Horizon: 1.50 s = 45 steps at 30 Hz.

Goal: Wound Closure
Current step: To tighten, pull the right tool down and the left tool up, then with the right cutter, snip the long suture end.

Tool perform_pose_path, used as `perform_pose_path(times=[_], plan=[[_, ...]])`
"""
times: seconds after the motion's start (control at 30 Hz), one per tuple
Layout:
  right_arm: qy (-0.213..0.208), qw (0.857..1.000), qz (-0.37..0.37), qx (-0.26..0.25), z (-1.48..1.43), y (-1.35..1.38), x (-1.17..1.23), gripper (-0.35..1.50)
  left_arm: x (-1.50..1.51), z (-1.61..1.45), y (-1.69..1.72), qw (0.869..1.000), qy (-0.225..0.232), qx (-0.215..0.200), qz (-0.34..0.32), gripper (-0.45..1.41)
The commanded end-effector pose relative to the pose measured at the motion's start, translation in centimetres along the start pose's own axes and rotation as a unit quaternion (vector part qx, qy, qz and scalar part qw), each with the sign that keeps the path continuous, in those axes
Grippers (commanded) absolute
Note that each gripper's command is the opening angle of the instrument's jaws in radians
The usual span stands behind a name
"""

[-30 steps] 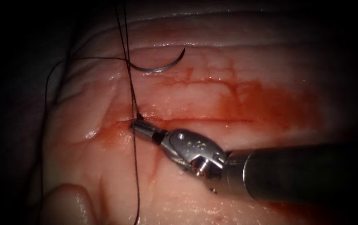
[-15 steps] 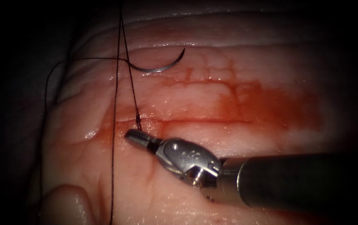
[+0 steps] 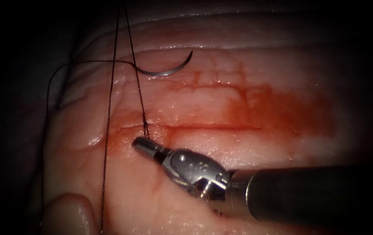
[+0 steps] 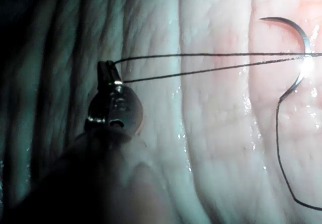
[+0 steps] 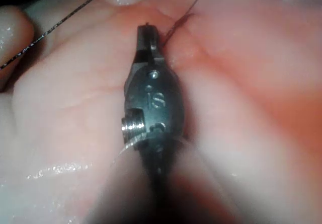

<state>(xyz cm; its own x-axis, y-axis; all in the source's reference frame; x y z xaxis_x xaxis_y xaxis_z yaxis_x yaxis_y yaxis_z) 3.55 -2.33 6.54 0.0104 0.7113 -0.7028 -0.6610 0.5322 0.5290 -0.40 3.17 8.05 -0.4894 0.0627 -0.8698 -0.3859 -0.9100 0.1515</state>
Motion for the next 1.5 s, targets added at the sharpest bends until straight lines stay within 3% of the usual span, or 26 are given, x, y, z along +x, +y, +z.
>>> perform_pose_path(times=[0.03, 0.17, 0.23, 0.3, 0.33, 0.47, 0.63, 0.73, 0.97, 1.17, 1.37, 1.5], plan=[[0.0, 1.0, 0.001, 0.001, 0.04, -0.06, -0.07, -0.35, -0.01, 0.08, -0.02, 1.0, 0.003, -0.001, 0.001, -0.45], [0.009, 1.0, 0.003, 0.007, 0.05, -0.05, -0.04, -0.35, -0.01, 0.05, 0.0, 1.0, 0.015, -0.008, -0.001, -0.45], [0.014, 1.0, 0.004, 0.026, 0.05, -0.04, -0.01, -0.35, 0.01, 0.01, 0.06, 0.998, 0.038, -0.021, -0.05, -0.45], [0.018, 0.999, 0.003, 0.037, 0.05, -0.01, 0.04, 0.09, 0.04, -0.05, 0.14, 0.995, 0.042, -0.044, -0.074, -0.45], [0.028, 0.999, 0.001, 0.039, 0.02, 0.03, 0.14, 0.68, 0.14, -0.18, 0.31, 0.992, 0.049, -0.068, -0.097, -0.45], [0.037, 0.998, 0.005, 0.041, -0.05, 0.1, 0.27, 0.88, 0.29, -0.33, 0.49, 0.985, 0.066, -0.092, -0.128, -0.45], [0.044, 0.998, 0.006, 0.046, -0.19, 0.26, 0.49, 0.89, 0.61, -0.6, 0.7, 0.976, 0.085, -0.12, -0.159, -0.45], [0.043, 0.998, 0.0, 0.046, -0.28, 0.37, 0.59, 0.79, 0.96, -0.83, 0.74, 0.97, 0.097, -0.14, -0.175, -0.45], [0.028, 0.999, -0.005, 0.043, -0.34, 0.53, 0.59, 0.64, 1.49, -1.18, 0.79, 0.965, 0.11, -0.153, -0.182, -0.45], [0.016, 0.999, -0.005, 0.035, -0.22, 0.63, 0.59, 0.64, 1.96, -1.48, 0.88, 0.966, 0.118, -0.161, -0.165, -0.45], [-0.001, 1.0, -0.005, 0.027, 0.09, 0.65, 0.62, 0.73, 2.44, -1.69, 0.92, 0.967, 0.128, -0.164, -0.146, -0.45], [-0.006, 1.0, -0.005, 0.029, 0.18, 0.64, 0.63, 0.83, 2.55, -1.72, 0.91, 0.967, 0.129, -0.165, -0.147, -0.45]])
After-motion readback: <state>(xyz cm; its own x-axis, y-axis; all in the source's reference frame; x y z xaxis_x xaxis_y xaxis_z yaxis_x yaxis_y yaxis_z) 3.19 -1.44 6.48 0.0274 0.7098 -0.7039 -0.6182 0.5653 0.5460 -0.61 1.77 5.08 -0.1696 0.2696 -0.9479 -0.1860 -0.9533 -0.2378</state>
